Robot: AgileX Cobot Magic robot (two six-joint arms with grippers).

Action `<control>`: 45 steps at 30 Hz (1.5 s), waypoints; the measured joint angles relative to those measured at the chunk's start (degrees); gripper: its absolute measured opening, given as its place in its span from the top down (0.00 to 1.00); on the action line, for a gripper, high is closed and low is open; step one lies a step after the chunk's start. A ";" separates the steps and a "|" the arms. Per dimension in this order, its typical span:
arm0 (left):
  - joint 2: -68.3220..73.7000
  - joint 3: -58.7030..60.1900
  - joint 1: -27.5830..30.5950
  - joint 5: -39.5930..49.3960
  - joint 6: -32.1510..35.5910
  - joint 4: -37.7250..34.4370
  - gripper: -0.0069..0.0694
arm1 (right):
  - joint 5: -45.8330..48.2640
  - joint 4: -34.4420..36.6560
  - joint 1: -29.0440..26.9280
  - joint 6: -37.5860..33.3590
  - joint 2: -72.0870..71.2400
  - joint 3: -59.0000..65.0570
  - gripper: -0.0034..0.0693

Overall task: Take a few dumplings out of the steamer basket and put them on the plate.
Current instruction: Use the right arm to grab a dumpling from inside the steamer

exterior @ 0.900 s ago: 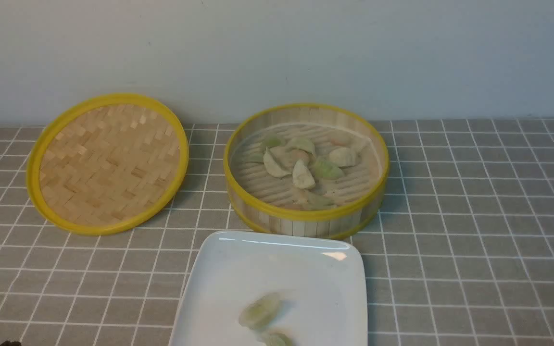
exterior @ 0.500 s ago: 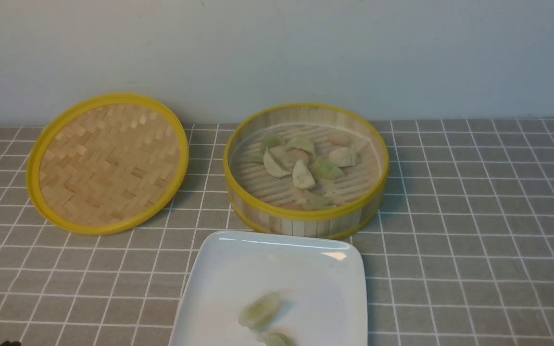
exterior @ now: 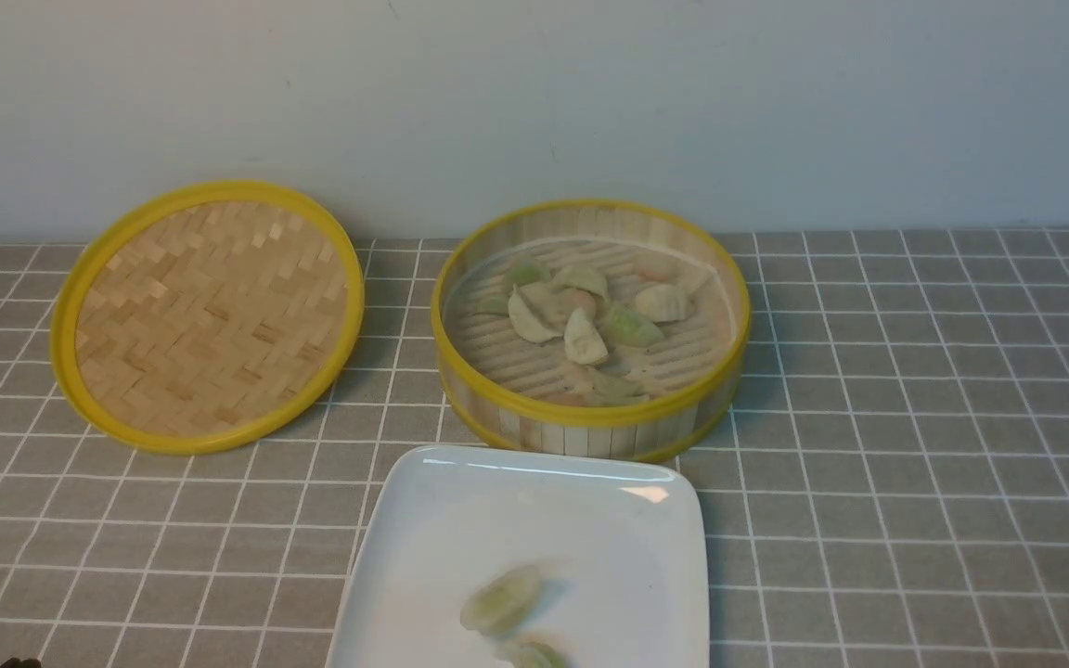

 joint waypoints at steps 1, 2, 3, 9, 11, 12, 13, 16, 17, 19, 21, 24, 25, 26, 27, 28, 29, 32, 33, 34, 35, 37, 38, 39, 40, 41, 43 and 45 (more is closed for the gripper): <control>0.00 0.00 0.00 0.00 0.00 0.00 0.92 | 0.00 0.00 0.00 0.00 0.00 0.00 0.98; 0.00 0.00 0.00 0.00 0.00 0.00 0.92 | 0.00 -0.31 0.00 0.00 0.00 0.00 0.98; 0.00 0.00 0.00 0.00 0.00 0.00 0.92 | 0.00 0.00 0.00 0.00 0.00 0.00 0.98; 0.00 0.00 0.00 0.00 0.00 0.05 0.92 | -3.79 10.51 0.00 2.50 0.00 0.42 0.98; 0.00 0.00 0.00 0.00 0.00 0.12 0.92 | -7.01 16.53 0.00 4.14 0.00 0.47 0.98; 0.00 0.00 0.00 0.00 0.00 0.12 0.92 | -9.56 20.87 0.00 5.43 0.00 0.47 0.98; 0.00 0.00 0.00 0.00 0.00 0.12 0.92 | -11.60 24.66 0.00 6.52 0.00 0.47 0.98; 0.00 0.00 0.00 0.00 0.00 0.12 0.92 | -16.14 34.73 0.00 8.32 0.00 0.47 0.98; 0.00 0.00 0.00 0.00 0.00 0.12 0.92 | -17.34 37.64 0.00 8.57 0.00 0.47 0.98; 0.00 0.00 0.00 0.00 0.00 0.12 0.92 | -19.08 41.86 0.00 8.77 0.00 0.47 0.98; 0.00 0.00 0.00 0.00 0.00 0.12 0.92 | -19.65 43.34 0.00 8.82 0.00 0.47 0.98; 0.00 0.00 0.00 0.00 0.00 0.12 0.92 | -20.11 45.55 0.00 9.65 0.00 0.47 0.98; 0.00 0.00 0.00 0.00 0.00 0.12 0.92 | -20.11 46.03 0.00 9.86 0.00 0.47 0.98; 0.00 0.00 0.00 0.00 0.00 0.12 0.92 | -20.11 46.13 0.00 9.87 0.00 0.47 0.98; 0.00 0.00 0.00 0.00 0.00 0.15 0.92 | -19.96 46.18 0.00 9.80 0.00 0.47 0.98; 0.00 0.00 0.00 0.00 0.00 0.15 0.92 | -19.85 46.18 0.00 9.69 0.00 0.47 0.98; 0.00 0.00 0.00 0.00 0.00 0.15 0.92 | -18.09 46.13 0.00 9.37 0.00 0.26 0.98; 0.00 0.00 0.00 -0.14 0.00 -0.04 0.92 | -10.66 45.08 0.00 8.18 0.37 -4.29 0.98; 0.00 0.00 0.00 -0.30 -0.14 -0.27 0.92 | -10.21 44.93 0.00 7.74 0.70 -5.28 0.98; 0.00 0.00 0.00 -0.98 -0.69 -1.66 0.92 | -7.21 43.72 0.00 6.17 2.41 -8.64 0.98; 0.00 0.00 0.00 -2.23 -1.57 -3.65 0.92 | -4.84 42.63 0.00 4.58 4.59 -11.76 0.98; 0.00 0.00 0.00 -5.25 -3.49 -8.46 0.92 | 1.74 40.12 0.00 1.74 11.32 -19.17 0.98; 0.00 0.00 0.00 -5.58 -3.74 -9.03 0.92 | 1.74 39.89 0.00 1.56 11.32 -19.85 0.98; 0.00 0.00 0.00 -8.39 -5.58 -13.97 0.92 | 8.67 37.64 0.00 0.65 18.48 -25.30 0.98; 0.00 0.00 0.00 -9.80 -6.59 -17.19 0.92 | 12.14 36.62 0.00 0.25 21.98 -28.62 0.98; 0.00 0.00 0.00 -11.08 -7.14 -19.13 0.92 | 15.68 35.59 0.00 -0.22 25.60 -30.55 0.98; 0.00 0.00 0.00 -14.85 -8.09 -25.47 0.92 | 24.35 33.19 0.00 -2.58 35.40 -37.17 0.98; 0.00 0.00 0.00 -19.33 -8.44 -30.58 0.92 | 28.04 32.03 0.00 -4.71 41.70 -41.62 0.98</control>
